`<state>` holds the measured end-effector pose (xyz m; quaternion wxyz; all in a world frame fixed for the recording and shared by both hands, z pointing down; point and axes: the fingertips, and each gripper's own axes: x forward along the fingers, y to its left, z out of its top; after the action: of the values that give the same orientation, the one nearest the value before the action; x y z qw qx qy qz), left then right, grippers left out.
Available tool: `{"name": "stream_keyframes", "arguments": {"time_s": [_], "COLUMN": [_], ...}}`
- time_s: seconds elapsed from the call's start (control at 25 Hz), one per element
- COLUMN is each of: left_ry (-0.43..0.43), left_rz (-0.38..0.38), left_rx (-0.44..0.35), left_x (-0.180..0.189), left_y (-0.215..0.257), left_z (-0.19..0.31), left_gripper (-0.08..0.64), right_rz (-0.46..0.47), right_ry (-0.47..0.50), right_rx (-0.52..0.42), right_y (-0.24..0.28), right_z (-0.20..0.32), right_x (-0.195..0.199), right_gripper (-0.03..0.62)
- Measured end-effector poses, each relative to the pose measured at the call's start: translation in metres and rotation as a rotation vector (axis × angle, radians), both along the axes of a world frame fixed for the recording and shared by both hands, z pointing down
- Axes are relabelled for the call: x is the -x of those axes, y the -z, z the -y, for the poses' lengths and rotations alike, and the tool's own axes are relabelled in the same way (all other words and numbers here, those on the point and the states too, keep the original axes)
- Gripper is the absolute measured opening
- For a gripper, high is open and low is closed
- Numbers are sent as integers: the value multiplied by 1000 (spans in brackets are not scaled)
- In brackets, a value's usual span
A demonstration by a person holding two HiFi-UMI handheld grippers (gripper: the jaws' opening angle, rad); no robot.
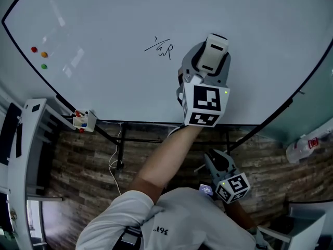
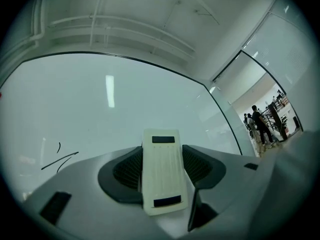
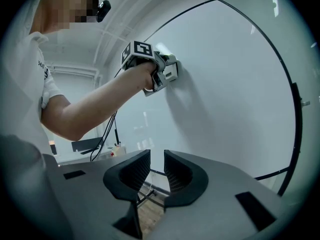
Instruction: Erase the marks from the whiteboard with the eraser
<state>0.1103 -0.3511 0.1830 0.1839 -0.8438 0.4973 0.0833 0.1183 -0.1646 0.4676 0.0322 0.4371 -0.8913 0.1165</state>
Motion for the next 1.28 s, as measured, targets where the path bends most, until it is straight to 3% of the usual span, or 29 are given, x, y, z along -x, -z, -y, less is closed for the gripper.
{"name": "stream_keyframes", "arguments": {"time_s": [0.4,1.28], "left_ry": [13,92], "left_rz": [2,-135], "left_rx": [-22,14], "left_x": [14,165], "left_y": [-2,-16], "left_z": [2,7], "left_gripper": [255,255], "right_rz": [-1,-32], "right_ry": [-1,130], "right_rx": [9,29], "right_y": [-3,-12], "right_z": [7,22], "right_x": [8,80], "right_gripper": [98,98]}}
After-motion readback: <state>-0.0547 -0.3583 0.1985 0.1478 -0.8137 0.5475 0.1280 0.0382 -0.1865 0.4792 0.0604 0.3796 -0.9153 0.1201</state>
